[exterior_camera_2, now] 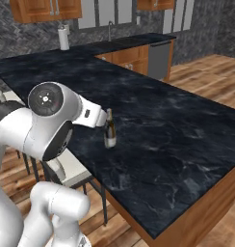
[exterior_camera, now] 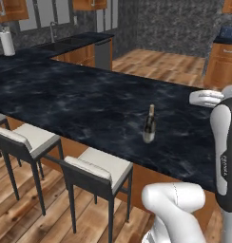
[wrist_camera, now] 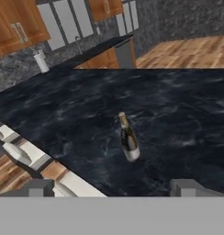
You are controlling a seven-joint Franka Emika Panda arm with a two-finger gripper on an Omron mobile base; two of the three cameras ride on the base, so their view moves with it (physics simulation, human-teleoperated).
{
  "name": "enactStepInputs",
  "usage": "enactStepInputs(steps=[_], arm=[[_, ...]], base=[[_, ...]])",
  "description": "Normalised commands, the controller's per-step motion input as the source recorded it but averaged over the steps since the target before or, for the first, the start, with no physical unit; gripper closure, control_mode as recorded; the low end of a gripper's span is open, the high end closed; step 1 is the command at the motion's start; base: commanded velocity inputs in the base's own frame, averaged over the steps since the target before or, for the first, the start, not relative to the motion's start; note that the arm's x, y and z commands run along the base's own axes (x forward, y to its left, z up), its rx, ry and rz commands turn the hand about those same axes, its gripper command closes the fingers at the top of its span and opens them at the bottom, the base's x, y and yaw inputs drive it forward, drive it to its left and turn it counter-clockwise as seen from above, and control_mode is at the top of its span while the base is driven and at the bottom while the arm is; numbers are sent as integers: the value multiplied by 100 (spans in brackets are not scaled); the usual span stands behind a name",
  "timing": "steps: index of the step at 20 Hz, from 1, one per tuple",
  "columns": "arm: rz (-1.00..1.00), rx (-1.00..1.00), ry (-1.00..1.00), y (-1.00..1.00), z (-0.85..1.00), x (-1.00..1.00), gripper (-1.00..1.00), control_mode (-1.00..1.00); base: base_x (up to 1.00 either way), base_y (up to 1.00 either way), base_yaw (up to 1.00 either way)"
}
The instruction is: Get the candle and the wine from the cabinet and move them to the dining counter.
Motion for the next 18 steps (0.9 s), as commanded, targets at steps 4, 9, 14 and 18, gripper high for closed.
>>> enactStepInputs(steps=[4,9,14,18], arm=[[-5,-3,4,13,-5,-7,-100,-100],[1,1,0,0,0,0,-100,-100],[0,0,0,0,-12,-27,-100,-100],[-1,0,0,0,-8,-16,-100,100]], base=[[0,0,0],[0,0,0],[0,0,0],[-64,-16,-8]])
